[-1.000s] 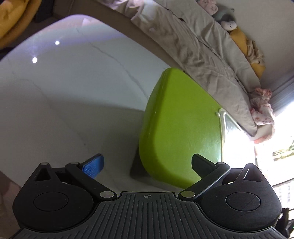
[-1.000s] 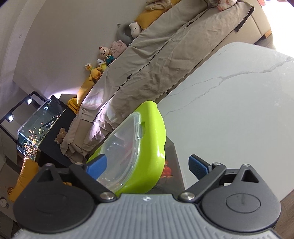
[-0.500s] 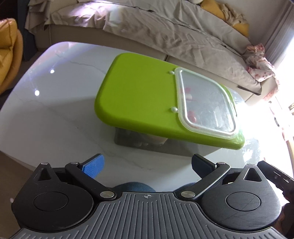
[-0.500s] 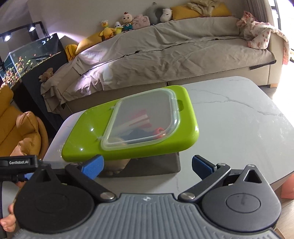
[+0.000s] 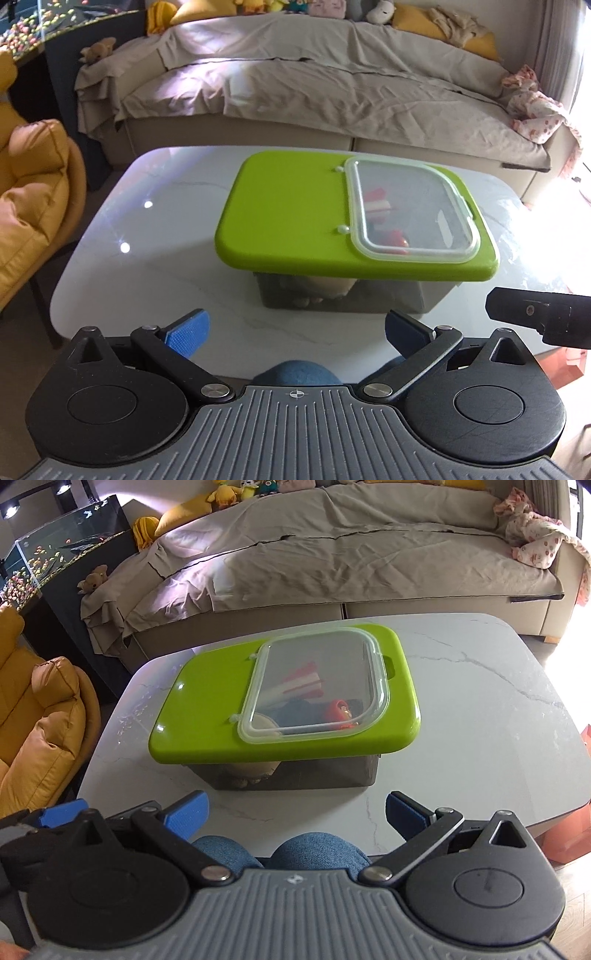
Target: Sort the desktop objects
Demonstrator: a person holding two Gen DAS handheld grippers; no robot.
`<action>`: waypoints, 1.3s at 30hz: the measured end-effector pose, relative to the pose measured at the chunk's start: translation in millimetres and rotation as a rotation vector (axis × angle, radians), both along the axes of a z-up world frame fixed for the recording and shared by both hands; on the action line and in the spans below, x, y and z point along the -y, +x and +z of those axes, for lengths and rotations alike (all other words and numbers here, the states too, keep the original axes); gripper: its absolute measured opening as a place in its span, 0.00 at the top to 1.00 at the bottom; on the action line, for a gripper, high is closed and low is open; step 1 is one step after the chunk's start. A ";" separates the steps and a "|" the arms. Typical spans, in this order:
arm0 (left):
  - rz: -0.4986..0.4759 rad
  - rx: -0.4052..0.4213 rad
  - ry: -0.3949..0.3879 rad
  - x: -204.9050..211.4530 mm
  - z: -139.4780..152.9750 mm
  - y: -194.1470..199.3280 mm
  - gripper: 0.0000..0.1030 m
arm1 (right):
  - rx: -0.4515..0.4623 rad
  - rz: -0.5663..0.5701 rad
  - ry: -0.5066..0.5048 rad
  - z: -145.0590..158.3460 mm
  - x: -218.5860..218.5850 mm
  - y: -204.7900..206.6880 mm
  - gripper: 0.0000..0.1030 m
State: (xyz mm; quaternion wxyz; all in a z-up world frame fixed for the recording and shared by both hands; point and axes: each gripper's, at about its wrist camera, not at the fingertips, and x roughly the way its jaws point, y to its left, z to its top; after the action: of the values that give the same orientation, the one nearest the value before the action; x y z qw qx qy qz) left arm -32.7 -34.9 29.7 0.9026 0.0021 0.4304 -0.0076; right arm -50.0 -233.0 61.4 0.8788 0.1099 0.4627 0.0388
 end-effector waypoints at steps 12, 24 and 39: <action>0.012 0.027 0.039 15.4 2.7 9.5 0.00 | -0.017 -0.017 -0.073 -26.5 2.2 -1.2 0.00; 0.008 -0.023 0.044 14.6 -11.8 18.4 0.00 | -0.040 -0.021 -0.086 -30.4 10.2 4.0 0.00; -0.004 -0.057 0.027 12.0 -15.9 19.4 0.00 | -0.066 0.003 -0.105 -33.4 5.2 5.5 0.00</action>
State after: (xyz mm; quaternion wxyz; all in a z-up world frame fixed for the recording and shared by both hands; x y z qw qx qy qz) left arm -13.3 -46.9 13.8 0.8899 0.0149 0.4559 -0.0037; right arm -44.4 -238.2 28.0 0.8676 0.0639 0.4931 0.0122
